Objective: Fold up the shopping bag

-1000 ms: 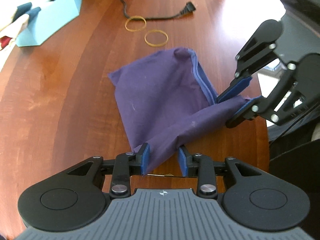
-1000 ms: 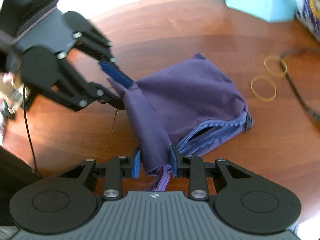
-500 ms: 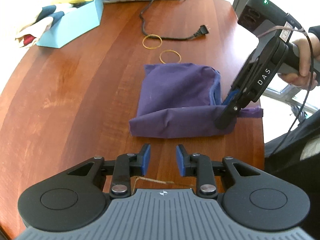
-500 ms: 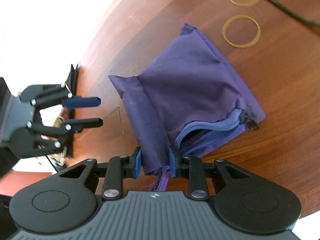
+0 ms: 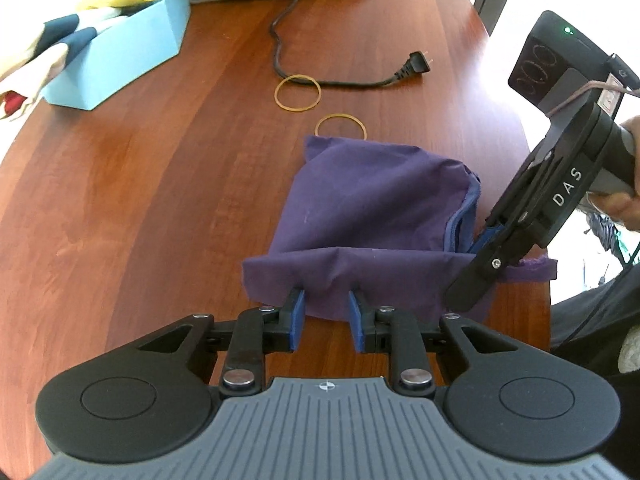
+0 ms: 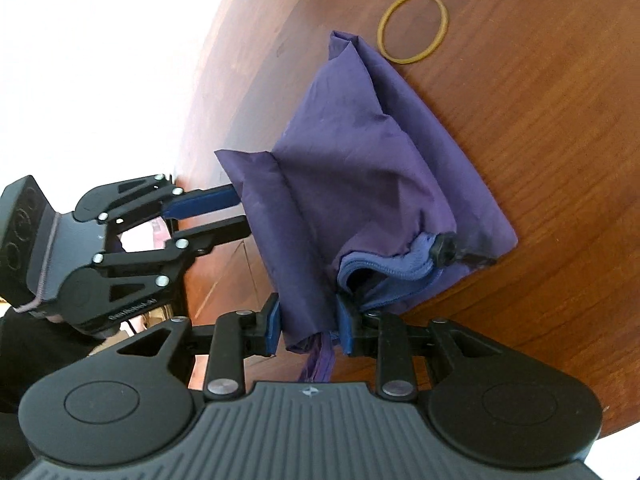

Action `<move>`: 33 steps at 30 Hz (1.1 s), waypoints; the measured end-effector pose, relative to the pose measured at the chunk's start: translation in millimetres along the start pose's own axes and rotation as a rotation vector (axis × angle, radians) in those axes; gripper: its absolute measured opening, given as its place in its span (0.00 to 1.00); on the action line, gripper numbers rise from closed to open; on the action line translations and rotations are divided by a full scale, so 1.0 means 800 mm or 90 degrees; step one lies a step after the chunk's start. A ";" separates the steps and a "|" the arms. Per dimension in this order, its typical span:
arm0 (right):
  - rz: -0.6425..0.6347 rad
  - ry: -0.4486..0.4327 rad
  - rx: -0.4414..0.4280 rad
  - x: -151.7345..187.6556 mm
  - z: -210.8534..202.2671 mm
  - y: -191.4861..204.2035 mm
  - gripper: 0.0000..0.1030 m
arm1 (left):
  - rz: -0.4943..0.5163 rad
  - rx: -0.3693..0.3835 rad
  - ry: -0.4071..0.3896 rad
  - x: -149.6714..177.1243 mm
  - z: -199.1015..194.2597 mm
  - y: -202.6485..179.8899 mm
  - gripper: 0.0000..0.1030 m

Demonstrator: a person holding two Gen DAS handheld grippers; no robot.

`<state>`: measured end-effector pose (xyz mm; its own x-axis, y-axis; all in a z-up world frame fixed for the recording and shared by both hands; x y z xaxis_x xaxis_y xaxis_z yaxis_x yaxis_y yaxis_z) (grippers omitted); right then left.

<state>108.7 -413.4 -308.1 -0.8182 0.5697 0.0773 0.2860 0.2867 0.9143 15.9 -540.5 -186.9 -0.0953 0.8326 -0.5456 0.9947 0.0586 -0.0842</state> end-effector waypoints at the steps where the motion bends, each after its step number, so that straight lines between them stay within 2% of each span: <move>1: 0.006 -0.004 -0.003 0.005 -0.001 0.000 0.30 | -0.002 -0.001 0.003 -0.002 0.002 -0.001 0.24; 4: 0.013 -0.011 -0.009 0.014 -0.006 0.002 0.30 | -0.003 -0.007 0.005 -0.010 0.008 -0.010 0.19; 6: 0.017 -0.015 -0.010 0.018 -0.006 0.003 0.30 | -0.001 -0.003 0.009 -0.015 0.013 -0.019 0.05; 11: 0.039 -0.029 -0.011 0.026 -0.008 0.005 0.29 | 0.007 -0.024 0.022 -0.024 0.028 -0.039 0.04; 18: 0.065 -0.054 -0.001 0.039 -0.016 0.014 0.30 | -0.001 -0.018 0.038 -0.027 0.044 -0.038 0.03; 21: 0.052 -0.066 0.037 0.043 -0.018 0.027 0.34 | 0.010 -0.020 0.035 -0.025 0.045 -0.040 0.03; 23: 0.024 -0.074 0.082 0.049 -0.016 0.042 0.38 | 0.018 -0.023 0.031 -0.024 0.044 -0.041 0.03; 29: -0.109 -0.104 0.190 0.076 -0.031 0.092 0.38 | 0.022 -0.017 0.033 -0.024 0.044 -0.040 0.03; 33: -0.200 -0.129 0.257 0.091 -0.036 0.124 0.33 | 0.028 -0.011 0.035 -0.025 0.043 -0.040 0.03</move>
<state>62.9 -365.7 -200.3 -0.7942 0.5344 -0.2893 0.2444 0.7168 0.6530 -15.1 -578.3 -202.2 -0.0501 0.8637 -0.5014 0.9984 0.0310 -0.0464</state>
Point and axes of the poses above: each gripper's, at about its wrist camera, not at the fingertips, and z roughly the way its jaws point, y to its left, x to its underside, the point moved 5 cm from there along z, roughly the way its jaws point, and after that the axes turned 10 degrees about -y, right-handed, at the moved point
